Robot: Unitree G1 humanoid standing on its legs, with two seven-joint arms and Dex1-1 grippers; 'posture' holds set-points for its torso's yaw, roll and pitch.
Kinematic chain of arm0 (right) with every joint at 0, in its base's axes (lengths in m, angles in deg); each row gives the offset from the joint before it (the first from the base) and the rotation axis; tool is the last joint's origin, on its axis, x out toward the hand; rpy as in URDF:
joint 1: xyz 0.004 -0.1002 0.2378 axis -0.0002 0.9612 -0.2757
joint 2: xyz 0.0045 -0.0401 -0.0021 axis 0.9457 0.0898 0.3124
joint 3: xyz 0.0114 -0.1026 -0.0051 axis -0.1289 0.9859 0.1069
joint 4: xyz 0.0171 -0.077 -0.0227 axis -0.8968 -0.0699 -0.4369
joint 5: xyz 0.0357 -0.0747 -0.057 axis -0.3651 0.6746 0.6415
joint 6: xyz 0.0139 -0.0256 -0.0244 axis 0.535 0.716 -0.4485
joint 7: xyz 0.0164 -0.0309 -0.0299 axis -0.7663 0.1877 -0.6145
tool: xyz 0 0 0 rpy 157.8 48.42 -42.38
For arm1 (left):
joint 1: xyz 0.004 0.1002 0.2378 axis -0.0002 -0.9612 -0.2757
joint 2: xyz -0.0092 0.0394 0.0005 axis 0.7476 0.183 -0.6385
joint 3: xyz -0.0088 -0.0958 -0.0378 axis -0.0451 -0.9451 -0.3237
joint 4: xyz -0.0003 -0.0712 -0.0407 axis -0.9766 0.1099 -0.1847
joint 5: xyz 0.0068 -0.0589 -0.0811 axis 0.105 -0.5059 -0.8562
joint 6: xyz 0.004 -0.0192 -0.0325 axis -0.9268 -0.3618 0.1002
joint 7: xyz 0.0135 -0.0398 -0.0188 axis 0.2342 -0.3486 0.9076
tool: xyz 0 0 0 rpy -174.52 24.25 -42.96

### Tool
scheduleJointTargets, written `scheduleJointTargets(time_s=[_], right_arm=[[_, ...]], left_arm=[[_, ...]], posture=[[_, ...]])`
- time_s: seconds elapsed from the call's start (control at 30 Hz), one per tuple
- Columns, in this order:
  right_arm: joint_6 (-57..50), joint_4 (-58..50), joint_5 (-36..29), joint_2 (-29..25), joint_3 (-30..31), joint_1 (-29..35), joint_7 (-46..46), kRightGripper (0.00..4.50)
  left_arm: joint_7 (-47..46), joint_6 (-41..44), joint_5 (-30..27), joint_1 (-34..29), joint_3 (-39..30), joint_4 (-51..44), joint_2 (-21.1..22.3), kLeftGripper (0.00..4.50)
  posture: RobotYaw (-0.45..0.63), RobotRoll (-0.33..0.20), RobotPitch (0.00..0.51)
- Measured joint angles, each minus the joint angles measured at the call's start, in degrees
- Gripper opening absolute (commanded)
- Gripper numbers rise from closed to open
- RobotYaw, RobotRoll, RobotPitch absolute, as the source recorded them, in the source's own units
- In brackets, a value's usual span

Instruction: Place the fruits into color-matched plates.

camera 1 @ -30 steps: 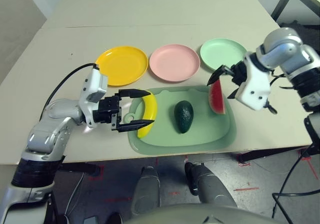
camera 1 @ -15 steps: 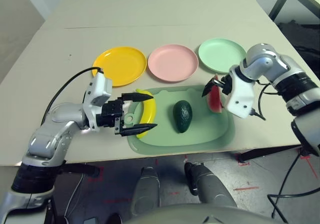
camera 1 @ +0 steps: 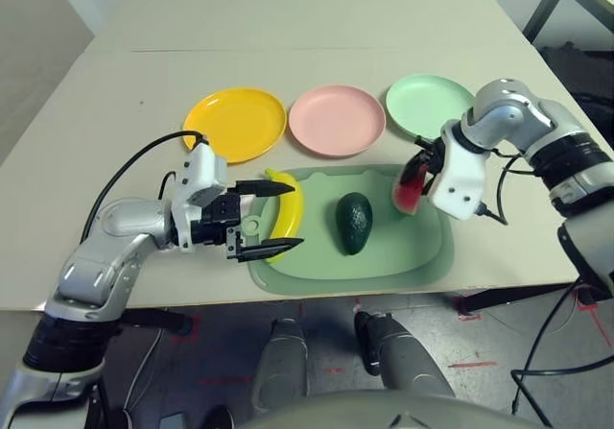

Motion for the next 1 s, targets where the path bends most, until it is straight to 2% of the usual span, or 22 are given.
scheduleJointTargets(time_s=[0.2, 0.37, 0.57, 0.7, 0.8, 0.87, 1.0], right_arm=[[-3.73, -1.29, -3.43, -0.58, -0.20, 0.00, 3.28, 1.67], [-10.01, -3.14, -7.14, -1.15, -1.15, -2.92, 6.93, 1.67], [-15.62, -7.82, -11.37, -3.48, 0.77, -3.99, 7.38, 1.67], [-18.38, -7.71, -12.61, -2.57, 1.04, -5.47, 7.41, 1.67], [-19.40, -3.64, -12.33, 1.51, -1.61, -8.93, 6.21, 1.67], [-19.37, 0.92, -10.83, 5.65, -3.65, -12.09, 1.86, 1.67], [-19.19, 11.77, -5.49, 14.04, -6.61, -16.75, -12.99, 1.67]], left_arm=[[-0.62, -0.31, 0.85, -0.01, -0.02, 0.90, -0.02, 4.50], [-1.10, -1.05, 1.43, -0.02, -0.02, 2.01, -0.03, 4.50], [-1.26, -1.79, 2.20, 0.02, -0.02, 2.93, -0.38, 4.50], [-2.81, -1.85, 2.31, 0.05, -0.17, 3.58, -1.28, 4.50], [-5.76, -0.87, 2.29, 0.69, -0.91, 3.78, -2.37, 4.50], [-8.93, 0.38, 2.40, 1.85, -1.30, 3.83, -3.66, 4.50], [-15.86, 1.61, 5.72, 3.87, -1.08, 4.22, -5.57, 4.50]], posture=[[0.00, 0.000, 0.189], [0.00, 0.000, 0.188], [0.00, 0.000, 0.185], [0.00, 0.000, 0.185], [0.01, 0.000, 0.183], [0.01, 0.000, 0.184], [0.02, 0.000, 0.185]])
